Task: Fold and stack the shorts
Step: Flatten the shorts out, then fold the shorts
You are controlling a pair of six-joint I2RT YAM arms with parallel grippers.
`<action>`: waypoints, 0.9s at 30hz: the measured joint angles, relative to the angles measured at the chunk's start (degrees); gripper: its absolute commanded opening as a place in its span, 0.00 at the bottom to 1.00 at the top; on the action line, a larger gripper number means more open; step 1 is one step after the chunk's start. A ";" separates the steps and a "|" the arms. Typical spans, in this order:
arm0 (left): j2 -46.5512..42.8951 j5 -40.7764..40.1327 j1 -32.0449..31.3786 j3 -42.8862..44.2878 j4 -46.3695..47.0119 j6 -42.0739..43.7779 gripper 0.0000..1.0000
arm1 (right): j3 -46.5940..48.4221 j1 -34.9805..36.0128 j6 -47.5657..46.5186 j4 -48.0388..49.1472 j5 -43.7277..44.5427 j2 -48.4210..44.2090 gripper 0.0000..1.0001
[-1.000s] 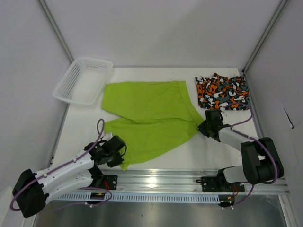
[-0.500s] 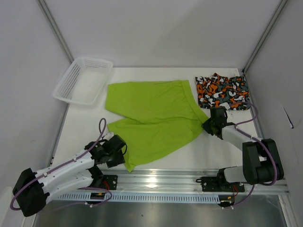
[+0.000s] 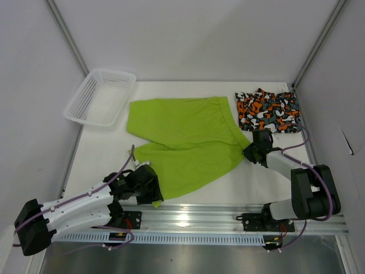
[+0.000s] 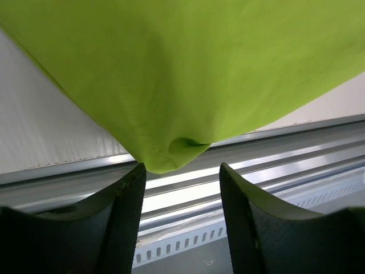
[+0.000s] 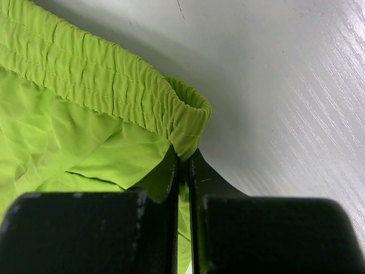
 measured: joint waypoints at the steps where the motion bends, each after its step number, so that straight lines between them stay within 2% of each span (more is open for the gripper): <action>1: 0.79 0.15 -0.48 -0.26 0.42 -0.35 0.55 | 0.00 0.00 0.02 0.02 0.00 0.00 0.00; 14: -0.52 -2.27 -2.62 -0.81 1.40 -2.71 0.49 | 0.09 0.00 0.02 0.13 -0.22 0.00 0.00; 19: 6.86 -5.86 -5.14 0.79 -0.15 -1.36 0.52 | 0.09 0.00 0.00 0.15 -0.39 0.00 0.00; 24: 12.20 -11.23 -11.39 6.23 -3.80 -1.18 0.59 | 0.09 0.00 -0.02 0.17 -0.44 0.02 0.00; 27: 14.69 -13.46 -14.01 8.24 -3.91 -1.09 0.59 | 0.09 0.00 -0.02 0.24 -0.57 0.07 0.00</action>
